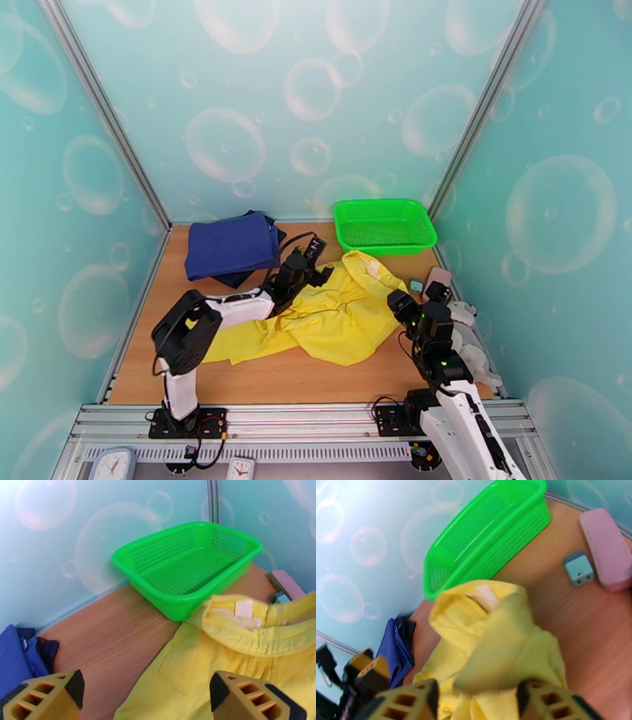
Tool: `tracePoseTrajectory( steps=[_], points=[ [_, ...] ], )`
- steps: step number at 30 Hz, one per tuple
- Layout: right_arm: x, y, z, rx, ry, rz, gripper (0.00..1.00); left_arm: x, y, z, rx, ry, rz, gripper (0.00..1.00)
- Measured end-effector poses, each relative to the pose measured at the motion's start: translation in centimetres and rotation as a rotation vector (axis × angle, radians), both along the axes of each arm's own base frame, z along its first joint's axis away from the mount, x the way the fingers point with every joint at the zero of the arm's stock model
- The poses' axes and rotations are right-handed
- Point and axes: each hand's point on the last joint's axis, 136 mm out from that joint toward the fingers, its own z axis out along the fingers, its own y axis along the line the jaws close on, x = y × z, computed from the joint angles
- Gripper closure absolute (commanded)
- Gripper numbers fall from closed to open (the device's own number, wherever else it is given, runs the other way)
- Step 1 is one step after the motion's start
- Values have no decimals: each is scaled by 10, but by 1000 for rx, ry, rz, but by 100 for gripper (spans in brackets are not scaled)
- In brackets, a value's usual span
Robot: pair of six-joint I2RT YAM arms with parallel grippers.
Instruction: Fold and stack the trousers
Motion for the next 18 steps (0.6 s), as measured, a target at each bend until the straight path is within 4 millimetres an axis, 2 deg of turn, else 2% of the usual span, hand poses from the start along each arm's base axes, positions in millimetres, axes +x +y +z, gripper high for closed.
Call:
tracePoseTrajectory(
  steps=[3, 5, 7, 10, 12, 14, 16, 18],
  points=[
    [2, 0, 13, -32, -26, 12, 9, -16, 29, 19, -61, 24, 62, 11],
    [4, 8, 25, -56, -47, 52, 8, -32, 47, 16, -102, 81, 90, 11],
    [10, 28, 37, -87, -49, 132, 7, -50, 64, -3, -125, 158, 116, 13],
    [25, 77, 43, -134, -17, 303, 6, -85, 90, -50, -124, 307, 164, 16],
    [35, 106, 33, -157, 21, 394, 6, -109, 102, -78, -112, 390, 186, 19],
    [44, 127, 10, -172, 82, 456, 6, -132, 115, -101, -99, 462, 209, 20],
    [47, 140, -12, -180, 136, 494, 5, -147, 125, -113, -101, 503, 230, 20],
    [47, 154, -25, -187, 158, 530, 5, -158, 131, -117, -117, 529, 238, 20]
  ],
)
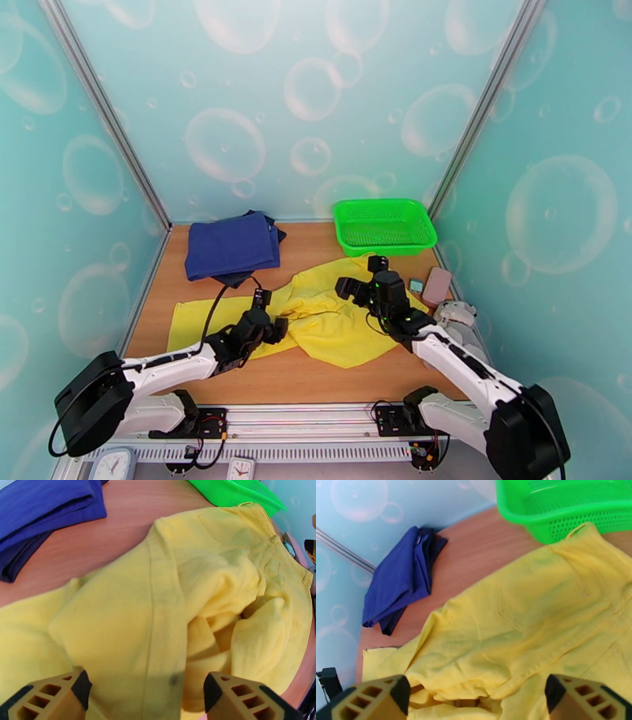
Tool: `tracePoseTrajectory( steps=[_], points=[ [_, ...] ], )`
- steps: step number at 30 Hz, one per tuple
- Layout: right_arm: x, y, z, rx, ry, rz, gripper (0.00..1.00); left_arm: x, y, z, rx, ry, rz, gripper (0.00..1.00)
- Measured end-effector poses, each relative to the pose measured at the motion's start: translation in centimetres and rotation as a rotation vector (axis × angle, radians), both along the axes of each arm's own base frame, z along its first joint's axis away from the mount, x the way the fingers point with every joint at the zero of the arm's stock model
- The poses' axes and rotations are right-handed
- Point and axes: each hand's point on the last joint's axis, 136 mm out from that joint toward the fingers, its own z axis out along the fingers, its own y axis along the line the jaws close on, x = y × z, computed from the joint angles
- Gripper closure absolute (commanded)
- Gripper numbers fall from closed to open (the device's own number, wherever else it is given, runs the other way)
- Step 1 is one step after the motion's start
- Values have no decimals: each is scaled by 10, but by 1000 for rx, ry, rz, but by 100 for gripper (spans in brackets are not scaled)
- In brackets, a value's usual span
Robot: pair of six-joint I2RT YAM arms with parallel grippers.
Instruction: Fold and stack the trousers
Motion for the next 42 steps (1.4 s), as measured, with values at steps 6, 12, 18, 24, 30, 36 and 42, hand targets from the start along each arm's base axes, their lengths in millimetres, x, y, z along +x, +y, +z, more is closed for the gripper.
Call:
tracePoseTrajectory(
  steps=[6, 12, 18, 24, 30, 36, 42],
  points=[
    [-9, 38, -6, 4, -7, 104, 3, -25, 0, -10, -16, 54, -7, 19],
    [-3, 29, -17, -3, 25, 103, 2, -37, -3, -10, -2, 41, 12, 24],
    [14, 12, -11, 36, -46, 76, 1, -23, 6, -38, 146, 73, 96, 94],
    [-6, 13, -16, 24, -118, 104, 1, -2, 25, -5, 124, -5, 198, 100],
    [8, -9, -17, 40, -133, 40, 1, 43, 64, 60, 37, -128, 337, 100],
    [8, -7, -39, 44, -70, 59, 1, 109, 82, 111, 6, -237, 372, 94],
    [9, -5, -36, 51, -81, 67, 1, 197, 47, 112, 78, -252, 280, 43]
  ],
)
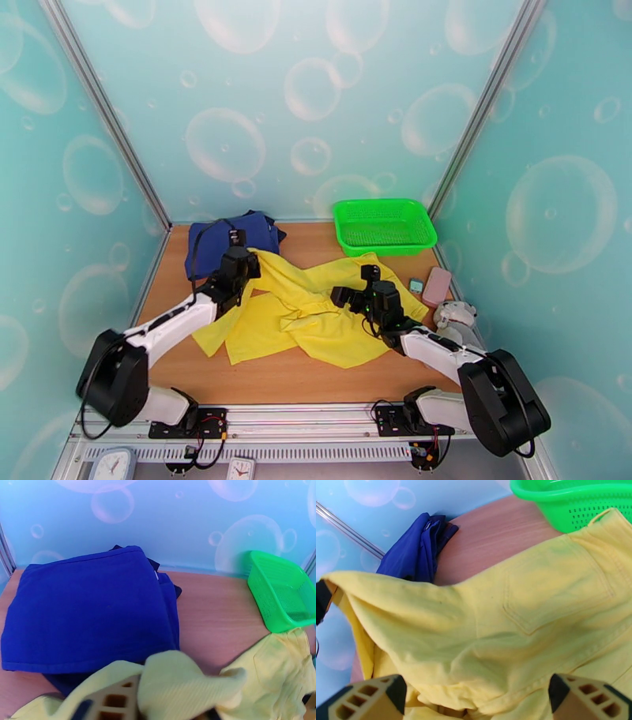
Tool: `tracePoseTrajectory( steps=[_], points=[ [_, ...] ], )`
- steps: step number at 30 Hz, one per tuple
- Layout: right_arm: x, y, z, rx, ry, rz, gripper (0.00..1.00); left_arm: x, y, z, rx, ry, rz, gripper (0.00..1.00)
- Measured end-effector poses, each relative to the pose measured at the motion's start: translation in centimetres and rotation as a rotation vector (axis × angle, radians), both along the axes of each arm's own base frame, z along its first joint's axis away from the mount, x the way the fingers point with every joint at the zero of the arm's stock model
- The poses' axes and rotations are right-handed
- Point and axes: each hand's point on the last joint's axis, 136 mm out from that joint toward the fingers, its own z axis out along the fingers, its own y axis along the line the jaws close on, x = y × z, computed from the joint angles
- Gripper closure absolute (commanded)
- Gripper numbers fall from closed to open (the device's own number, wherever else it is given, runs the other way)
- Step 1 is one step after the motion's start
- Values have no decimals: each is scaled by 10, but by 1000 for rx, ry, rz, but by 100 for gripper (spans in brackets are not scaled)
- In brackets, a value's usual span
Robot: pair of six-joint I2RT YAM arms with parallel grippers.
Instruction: Fold and stack the trousers
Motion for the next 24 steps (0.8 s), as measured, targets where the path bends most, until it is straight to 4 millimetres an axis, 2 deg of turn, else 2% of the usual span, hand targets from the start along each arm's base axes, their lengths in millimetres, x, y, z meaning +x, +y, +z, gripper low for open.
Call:
tracePoseTrajectory(
  steps=[1, 2, 5, 7, 9, 12, 13, 15, 18, 20, 22, 24],
  points=[
    [0, 0, 0, -1, 0, 0, 1, 6, -3, -5, 17, 6, -4, 32],
    [0, 0, 0, -3, -2, 1, 1, 7, -2, -11, 32, 13, -3, 26],
    [0, 0, 0, -17, -9, -3, 1, -13, 12, -24, 65, 19, 13, 16],
    [-1, 2, 1, -30, -16, 4, 1, -42, 26, -29, 66, 23, 24, 16],
    [-4, 6, 0, -38, -18, 18, 1, -78, 30, -24, 23, 9, 10, 20],
    [-8, 13, -1, -48, -16, 45, 1, -124, 17, -17, -99, 14, -38, 32],
    [-9, 15, -2, -52, -15, 53, 1, -138, 12, -23, -149, 46, -43, 37],
    [-10, 19, -1, -56, -18, 65, 1, -157, 8, -45, -185, 137, -30, 38],
    [-11, 21, 2, -57, -23, 73, 1, -185, 10, -102, -135, 332, 27, 37],
    [-11, 21, 4, -60, -24, 70, 1, -204, 20, -139, -77, 443, 69, 37],
    [-10, 20, 4, -63, -23, 67, 1, -217, 30, -163, -37, 514, 101, 37],
    [-11, 20, 3, -66, -17, 67, 1, -224, 36, -179, -12, 559, 122, 35]
  ],
)
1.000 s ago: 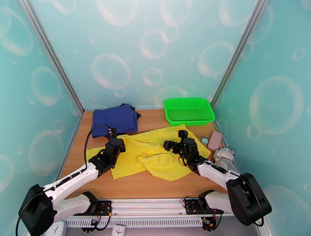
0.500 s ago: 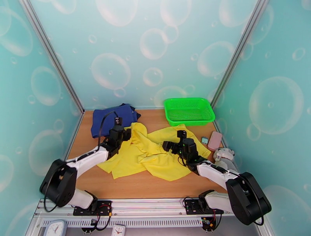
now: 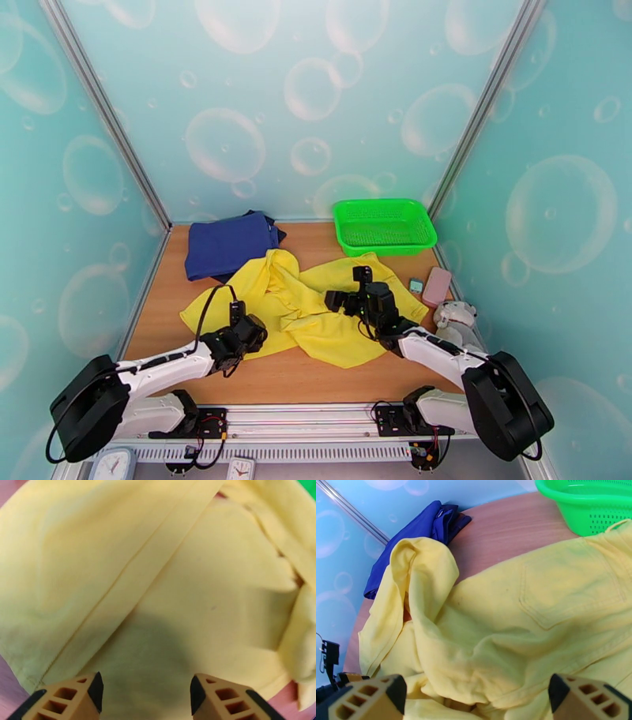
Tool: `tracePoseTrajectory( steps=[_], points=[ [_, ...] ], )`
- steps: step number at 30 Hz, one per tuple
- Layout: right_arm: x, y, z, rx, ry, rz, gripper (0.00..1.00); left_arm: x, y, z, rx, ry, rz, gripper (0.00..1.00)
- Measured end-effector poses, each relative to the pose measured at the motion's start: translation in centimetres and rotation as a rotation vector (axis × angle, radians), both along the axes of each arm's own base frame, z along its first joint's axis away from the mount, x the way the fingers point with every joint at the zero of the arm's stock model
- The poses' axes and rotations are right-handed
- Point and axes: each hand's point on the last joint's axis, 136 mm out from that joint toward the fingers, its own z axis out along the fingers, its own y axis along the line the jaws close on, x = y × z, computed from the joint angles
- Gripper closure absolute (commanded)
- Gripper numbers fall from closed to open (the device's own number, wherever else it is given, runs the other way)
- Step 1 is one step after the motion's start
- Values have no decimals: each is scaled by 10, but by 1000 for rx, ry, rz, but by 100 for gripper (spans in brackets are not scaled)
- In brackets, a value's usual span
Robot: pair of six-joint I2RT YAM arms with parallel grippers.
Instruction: Fold and stack the trousers
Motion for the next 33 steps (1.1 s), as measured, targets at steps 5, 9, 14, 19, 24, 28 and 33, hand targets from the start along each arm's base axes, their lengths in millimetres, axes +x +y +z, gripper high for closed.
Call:
tracePoseTrajectory(
  steps=[5, 9, 14, 19, 24, 28, 33],
  points=[
    [5, -8, -7, -2, 23, -20, 1, 11, -2, -4, 16, -6, 33, 48],
    [10, -20, -19, 1, 65, -46, 1, 19, -2, -5, 37, -11, 53, 74],
    [9, -18, -20, 15, 72, -35, 1, 21, -1, -4, 10, -11, 103, 100],
    [9, -19, -26, 10, 90, -37, 1, 13, 16, 2, -3, 30, 142, 100],
    [11, -25, -52, -14, 166, -80, 1, 13, 33, 48, -95, -63, 187, 100],
    [12, -29, -60, -24, 185, -109, 1, 22, 50, 90, -206, -204, 255, 100],
    [17, -30, -68, -30, 206, -130, 1, 26, 100, 116, -263, -348, 414, 100]
  ],
)
